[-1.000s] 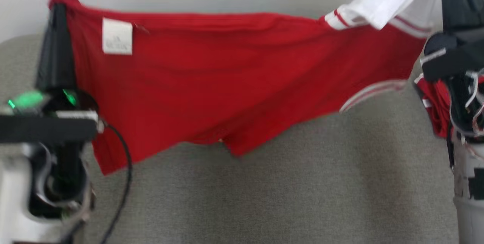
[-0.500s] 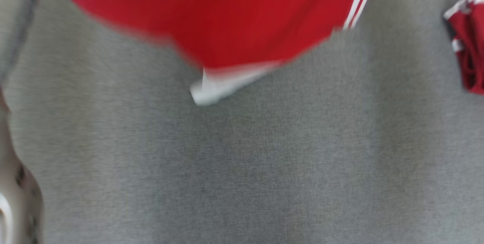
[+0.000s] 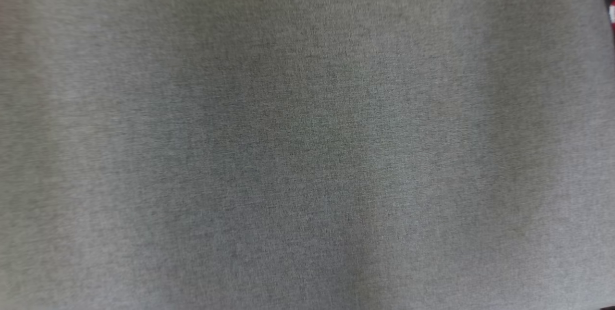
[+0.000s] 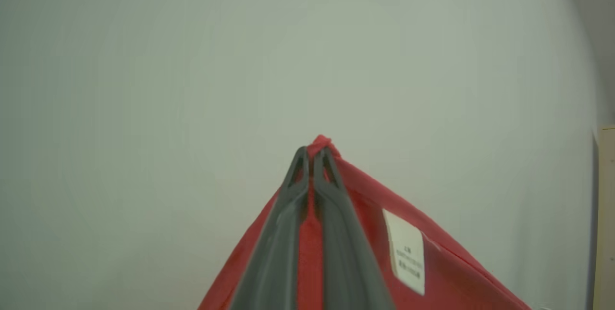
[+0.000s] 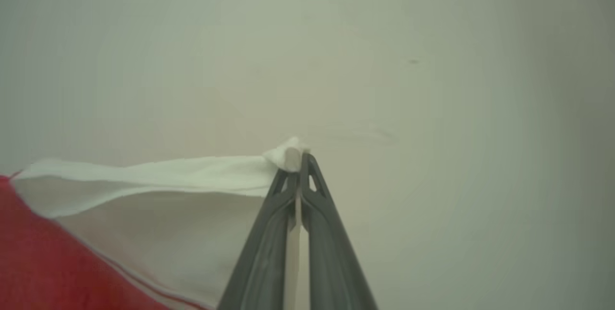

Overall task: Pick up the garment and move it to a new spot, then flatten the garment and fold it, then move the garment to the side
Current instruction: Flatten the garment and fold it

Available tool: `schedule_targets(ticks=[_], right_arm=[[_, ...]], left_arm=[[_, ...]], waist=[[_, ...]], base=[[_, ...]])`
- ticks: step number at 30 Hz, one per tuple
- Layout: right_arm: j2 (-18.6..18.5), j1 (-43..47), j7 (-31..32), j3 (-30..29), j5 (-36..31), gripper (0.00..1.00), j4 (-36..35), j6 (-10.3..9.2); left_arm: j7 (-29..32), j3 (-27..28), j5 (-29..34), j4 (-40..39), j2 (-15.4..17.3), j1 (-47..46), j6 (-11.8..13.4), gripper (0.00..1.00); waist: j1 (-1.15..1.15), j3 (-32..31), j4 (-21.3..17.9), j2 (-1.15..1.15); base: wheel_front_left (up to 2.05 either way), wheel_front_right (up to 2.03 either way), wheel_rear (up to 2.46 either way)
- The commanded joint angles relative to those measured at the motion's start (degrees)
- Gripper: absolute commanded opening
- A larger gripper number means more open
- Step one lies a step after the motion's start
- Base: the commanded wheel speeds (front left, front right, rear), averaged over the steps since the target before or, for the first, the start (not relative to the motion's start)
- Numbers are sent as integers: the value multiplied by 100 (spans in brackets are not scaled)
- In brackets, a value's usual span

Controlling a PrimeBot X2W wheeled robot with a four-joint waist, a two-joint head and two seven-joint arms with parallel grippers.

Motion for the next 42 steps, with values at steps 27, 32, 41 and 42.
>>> schedule_targets(ticks=[27, 32, 41, 42], right_arm=[[-416, 6978, 4104, 288, 1003, 0, -2628, -14], [-318, 8050, 5102, 269, 1010, 0, -3034, -14], [45, 9358, 6417, -30, 1135, 0, -3665, -14], [97, 9498, 6511, -64, 1153, 0, -3719, -14]], left_arm=[[-204, -562, -658, 341, -1056, 7756, 75, 0], [23, -582, -759, 561, -985, 8395, 256, 0], [224, -598, -767, -259, -1072, 9320, 910, 0], [251, -617, -758, -354, -1077, 9434, 966, 0]], waist=[[1, -2185, 275, 0], [1, -2703, 311, 0], [1, -3167, 337, 0], [1, -3187, 344, 0]], base=[[0, 0, 0], [0, 0, 0], [0, 0, 0], [0, 0, 0]])
